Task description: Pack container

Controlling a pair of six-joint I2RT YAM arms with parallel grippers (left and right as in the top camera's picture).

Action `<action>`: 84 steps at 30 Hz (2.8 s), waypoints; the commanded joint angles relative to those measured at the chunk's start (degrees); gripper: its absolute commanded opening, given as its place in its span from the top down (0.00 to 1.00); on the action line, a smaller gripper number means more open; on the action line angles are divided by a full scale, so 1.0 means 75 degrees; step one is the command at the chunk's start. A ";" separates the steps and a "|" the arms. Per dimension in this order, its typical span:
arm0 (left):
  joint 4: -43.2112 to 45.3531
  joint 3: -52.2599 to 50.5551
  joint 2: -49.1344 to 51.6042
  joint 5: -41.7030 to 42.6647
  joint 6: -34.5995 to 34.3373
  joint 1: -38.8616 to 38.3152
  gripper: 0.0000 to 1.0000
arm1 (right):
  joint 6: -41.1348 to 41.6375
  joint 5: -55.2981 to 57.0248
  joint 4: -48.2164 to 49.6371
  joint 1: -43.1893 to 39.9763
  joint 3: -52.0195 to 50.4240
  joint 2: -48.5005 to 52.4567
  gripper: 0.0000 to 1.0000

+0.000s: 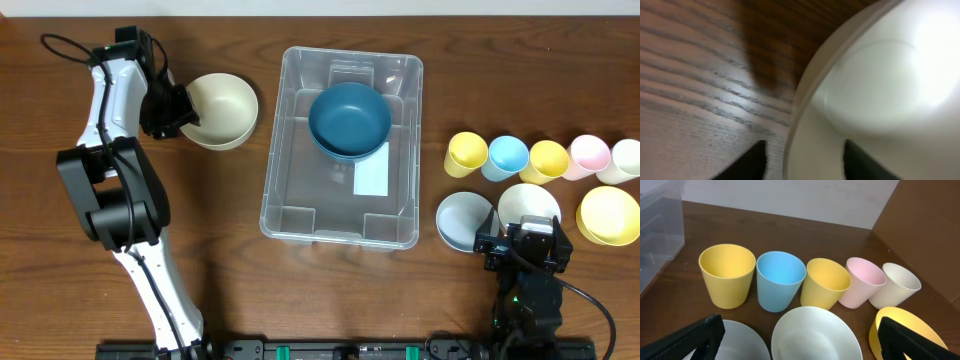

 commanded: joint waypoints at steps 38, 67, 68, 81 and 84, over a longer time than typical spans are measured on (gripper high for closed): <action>-0.0221 0.0035 -0.3579 -0.1338 0.0009 -0.4651 0.94 | 0.0105 0.0073 -0.0052 -0.0044 -0.0006 -0.0015 0.01; -0.1064 0.0775 -0.4639 -0.0746 0.0009 -0.3389 0.25 | 0.0105 0.0073 -0.0052 -0.0044 -0.0006 -0.0015 0.01; -0.1204 0.0775 -0.4803 -0.0804 0.0006 -0.3185 0.24 | 0.0105 0.0073 -0.0052 -0.0044 -0.0006 -0.0015 0.01; -0.2576 0.0740 -0.5520 -0.0909 0.0015 -0.1413 0.02 | 0.0105 0.0073 -0.0052 -0.0044 -0.0006 -0.0015 0.01; -0.2579 0.0714 -0.5520 -0.0909 0.0015 -0.1352 0.02 | 0.0105 0.0073 -0.0052 -0.0044 -0.0006 -0.0015 0.01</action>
